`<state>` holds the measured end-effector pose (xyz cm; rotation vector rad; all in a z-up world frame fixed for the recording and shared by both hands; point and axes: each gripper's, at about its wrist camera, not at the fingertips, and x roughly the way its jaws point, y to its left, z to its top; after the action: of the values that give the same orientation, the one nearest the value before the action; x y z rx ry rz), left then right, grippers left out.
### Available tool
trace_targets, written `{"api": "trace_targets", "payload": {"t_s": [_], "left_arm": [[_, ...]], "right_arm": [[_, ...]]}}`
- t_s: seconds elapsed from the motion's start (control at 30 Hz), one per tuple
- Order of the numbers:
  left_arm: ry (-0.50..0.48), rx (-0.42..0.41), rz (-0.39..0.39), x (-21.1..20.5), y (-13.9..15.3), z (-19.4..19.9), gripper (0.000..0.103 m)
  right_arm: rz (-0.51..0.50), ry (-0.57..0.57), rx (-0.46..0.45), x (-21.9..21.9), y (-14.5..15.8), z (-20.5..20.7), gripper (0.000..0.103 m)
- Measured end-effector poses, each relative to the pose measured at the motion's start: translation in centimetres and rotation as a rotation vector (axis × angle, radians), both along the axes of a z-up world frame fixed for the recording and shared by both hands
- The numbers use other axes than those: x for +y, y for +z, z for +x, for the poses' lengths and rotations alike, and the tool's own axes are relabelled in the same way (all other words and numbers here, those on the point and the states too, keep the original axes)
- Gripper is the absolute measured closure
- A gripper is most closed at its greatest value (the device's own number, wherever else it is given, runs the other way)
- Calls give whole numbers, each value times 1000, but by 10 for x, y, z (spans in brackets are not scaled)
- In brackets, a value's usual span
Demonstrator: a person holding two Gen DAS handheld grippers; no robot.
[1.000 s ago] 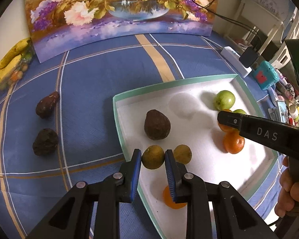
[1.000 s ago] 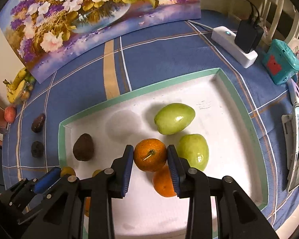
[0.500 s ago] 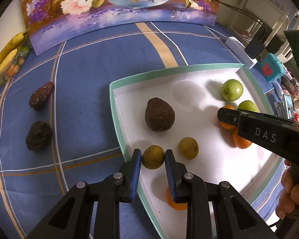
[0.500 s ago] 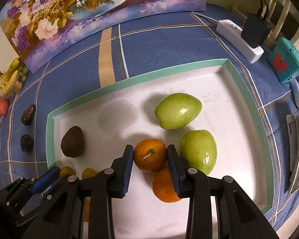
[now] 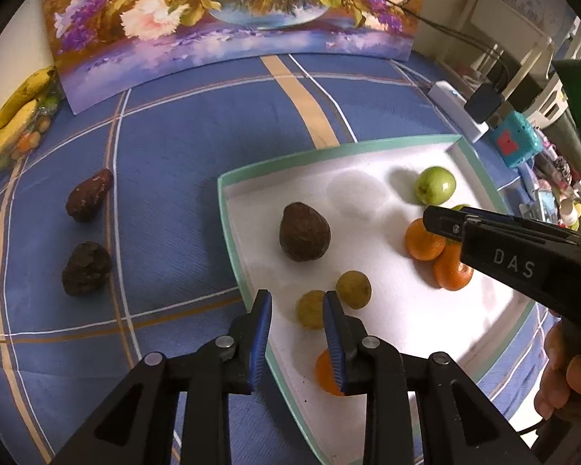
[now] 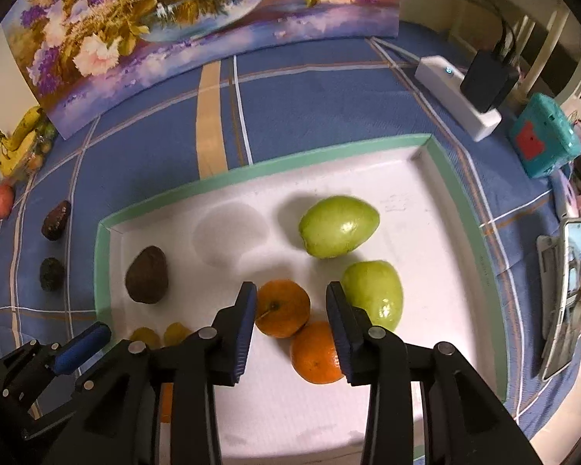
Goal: Organize fruits
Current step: 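Lower and open both grippers to release the orange and yellow fruit, then move both open grippers back toward the two brown dried fruits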
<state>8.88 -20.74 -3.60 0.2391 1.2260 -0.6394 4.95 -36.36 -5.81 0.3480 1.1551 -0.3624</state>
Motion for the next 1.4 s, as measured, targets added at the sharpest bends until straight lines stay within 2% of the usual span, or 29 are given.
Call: {"api": "trace_targets", "payload": {"t_s": [0.13, 0.17, 0.2, 0.23, 0.27, 0.3, 0.33, 0.43, 0.5, 0.57, 0.73, 0.87, 1.17, 1.23, 1.4], "left_arm": [[35, -4, -35, 13, 9, 8, 72], [53, -2, -42, 19, 11, 12, 67], [80, -1, -45, 26, 12, 17, 52], [107, -2, -45, 33, 12, 21, 42], [149, -9, -40, 43, 13, 26, 30], [176, -15, -35, 50, 13, 29, 29], [201, -19, -31, 57, 13, 34, 29], [302, -39, -17, 87, 14, 48, 19], [368, -49, -15, 105, 14, 55, 8], [430, -61, -24, 123, 15, 61, 1], [531, -92, -46, 157, 18, 69, 0], [583, -80, -60, 171, 13, 76, 0], [572, 0, -74, 166, -16, 89, 2], [562, 21, -86, 163, -23, 93, 4], [554, 63, -112, 158, -36, 100, 20]], "right_arm": [[-15, 6, -29, 3, 13, -1, 65], [-18, 7, -34, 4, 15, -2, 65], [-21, 9, -39, 5, 17, -3, 65], [-24, 11, -42, 5, 18, -3, 64], [-27, 12, -43, 6, 18, -3, 55], [-28, 11, -45, 6, 18, -3, 38], [-30, 7, -47, 7, 18, -2, 33], [-37, 11, -41, 10, 15, 0, 31], [-41, 21, -40, 13, 13, 1, 18], [-46, 33, -48, 17, 13, 2, 13], [-40, 54, -99, 30, 18, 5, 11], [-15, 69, -137, 45, 21, 13, 11], [15, 103, -118, 77, 11, 34, 11], [17, 105, -117, 80, 9, 37, 11], [16, 92, -113, 81, 7, 41, 11]]}}
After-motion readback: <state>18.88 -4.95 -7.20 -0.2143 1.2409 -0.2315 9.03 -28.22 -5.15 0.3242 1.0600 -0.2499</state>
